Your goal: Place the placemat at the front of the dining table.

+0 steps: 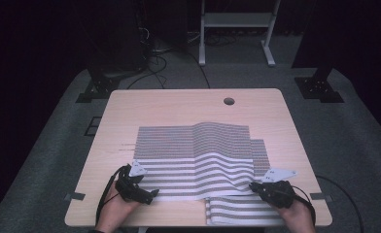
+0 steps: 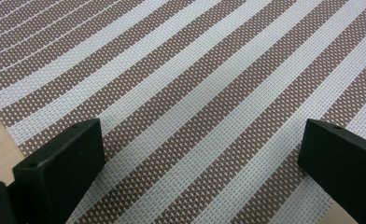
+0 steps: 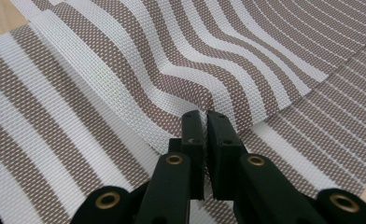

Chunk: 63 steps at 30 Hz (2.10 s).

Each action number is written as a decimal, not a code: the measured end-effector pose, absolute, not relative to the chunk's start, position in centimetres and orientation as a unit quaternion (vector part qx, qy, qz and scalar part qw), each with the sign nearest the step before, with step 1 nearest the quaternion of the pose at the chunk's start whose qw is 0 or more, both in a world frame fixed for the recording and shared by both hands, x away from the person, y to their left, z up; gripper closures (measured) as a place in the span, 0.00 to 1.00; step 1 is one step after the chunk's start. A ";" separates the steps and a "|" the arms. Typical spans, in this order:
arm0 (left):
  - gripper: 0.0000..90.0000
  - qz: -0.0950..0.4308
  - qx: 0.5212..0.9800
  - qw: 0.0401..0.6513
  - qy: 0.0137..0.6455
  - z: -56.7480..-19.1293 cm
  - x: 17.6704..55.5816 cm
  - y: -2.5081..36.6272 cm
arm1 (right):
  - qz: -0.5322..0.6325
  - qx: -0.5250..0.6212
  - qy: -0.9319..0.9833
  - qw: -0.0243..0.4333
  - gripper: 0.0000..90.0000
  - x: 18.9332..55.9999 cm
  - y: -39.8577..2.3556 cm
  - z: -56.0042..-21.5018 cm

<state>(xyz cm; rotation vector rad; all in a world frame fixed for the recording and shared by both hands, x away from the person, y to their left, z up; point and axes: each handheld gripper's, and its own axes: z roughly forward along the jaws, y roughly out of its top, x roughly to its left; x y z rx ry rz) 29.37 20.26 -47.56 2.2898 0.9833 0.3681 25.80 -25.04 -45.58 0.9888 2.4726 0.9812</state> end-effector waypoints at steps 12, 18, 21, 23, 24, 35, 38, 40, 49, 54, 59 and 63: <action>0.00 0.132 0.872 0.288 0.374 -47.3 32.7 19.5 | 0.352 0.357 0.852 0.151 0.96 28.5 -25.7 -45.1; 0.00 0.131 0.873 0.285 0.374 -47.2 33.7 19.4 | 0.351 0.357 0.852 0.155 0.96 29.5 -25.7 -44.9; 0.00 0.130 0.874 0.280 0.376 -47.1 34.4 19.2 | 0.349 0.358 0.852 0.157 0.96 29.9 -25.7 -44.9; 0.00 0.130 0.873 0.282 0.375 -47.1 34.6 19.2 | 0.350 0.360 0.851 0.157 0.96 30.1 -25.7 -44.9; 0.00 0.130 0.873 0.283 0.375 -47.2 34.7 19.3 | 0.351 0.364 0.849 0.155 0.96 30.3 -25.8 -44.9; 0.00 0.130 0.874 0.280 0.375 -47.1 36.5 18.9 | 0.351 0.373 0.845 0.155 0.96 31.7 -25.8 -44.8; 0.00 0.129 0.875 0.279 0.374 -47.1 36.9 18.8 | 0.348 0.375 0.844 0.158 0.96 32.5 -25.9 -44.8; 0.00 0.129 0.875 0.277 0.376 -47.1 37.3 18.7 | 0.349 0.376 0.844 0.159 0.96 32.7 -25.9 -44.8; 0.00 0.128 0.876 0.275 0.375 -47.0 39.5 18.6 | 0.351 0.388 0.837 0.162 0.96 34.6 -26.0 -44.7; 0.00 0.126 0.877 0.272 0.375 -46.9 40.8 18.5 | 0.354 0.393 0.833 0.162 0.96 35.5 -26.1 -44.9; 0.00 0.123 0.880 0.265 0.374 -46.8 42.0 18.4 | 0.359 0.397 0.828 0.166 0.96 36.7 -26.3 -44.6; 0.00 0.120 0.882 0.266 0.370 -46.8 43.0 18.4 | 0.357 0.397 0.829 0.165 0.96 37.3 -26.5 -44.6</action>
